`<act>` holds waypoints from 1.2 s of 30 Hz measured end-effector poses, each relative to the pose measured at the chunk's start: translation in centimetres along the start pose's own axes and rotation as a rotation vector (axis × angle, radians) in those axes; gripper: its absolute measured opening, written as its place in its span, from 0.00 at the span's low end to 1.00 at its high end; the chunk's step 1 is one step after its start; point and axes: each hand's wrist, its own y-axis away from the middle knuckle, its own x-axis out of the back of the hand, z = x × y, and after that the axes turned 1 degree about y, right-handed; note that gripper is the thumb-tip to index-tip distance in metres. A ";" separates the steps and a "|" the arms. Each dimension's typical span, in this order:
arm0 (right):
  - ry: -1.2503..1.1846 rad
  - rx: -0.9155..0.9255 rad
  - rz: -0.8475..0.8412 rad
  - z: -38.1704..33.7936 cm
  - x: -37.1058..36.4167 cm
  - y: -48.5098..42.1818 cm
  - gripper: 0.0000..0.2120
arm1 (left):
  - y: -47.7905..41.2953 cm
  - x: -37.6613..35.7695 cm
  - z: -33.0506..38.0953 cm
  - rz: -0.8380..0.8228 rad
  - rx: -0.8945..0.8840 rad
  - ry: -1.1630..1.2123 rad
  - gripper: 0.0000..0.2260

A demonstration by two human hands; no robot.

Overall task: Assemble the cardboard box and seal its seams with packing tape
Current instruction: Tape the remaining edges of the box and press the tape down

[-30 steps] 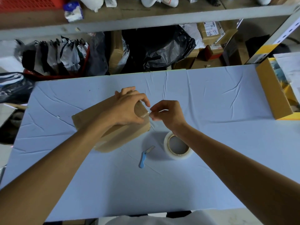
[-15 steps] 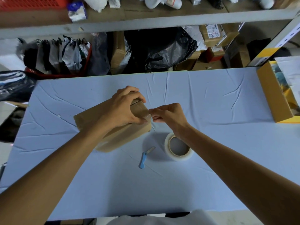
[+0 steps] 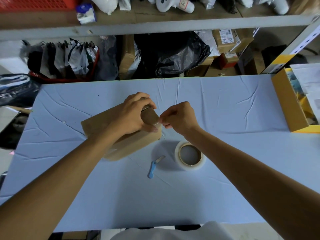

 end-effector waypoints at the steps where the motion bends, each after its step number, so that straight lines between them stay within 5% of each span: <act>1: 0.055 -0.009 0.005 -0.1 -0.1 -0.2 0.05 | 0.0 0.1 0.1 -0.013 -0.001 0.003 0.32; 8: 0.124 -0.089 0.005 -0.9 -0.8 -0.5 0.04 | 0.1 0.1 0.3 -0.011 -0.010 0.016 0.31; 17: 0.245 -0.154 0.032 -1.1 -1.4 -0.2 0.17 | -0.1 0.2 0.2 -0.030 -0.025 -0.032 0.32; 25: -0.035 -0.234 -0.048 -0.8 -1.0 0.9 0.10 | 0.1 -0.2 0.2 0.007 -0.034 -0.014 0.29; 36: 0.204 -0.113 0.091 -0.6 -2.7 1.0 0.07 | 0.3 -0.7 0.5 0.046 -0.045 -0.003 0.25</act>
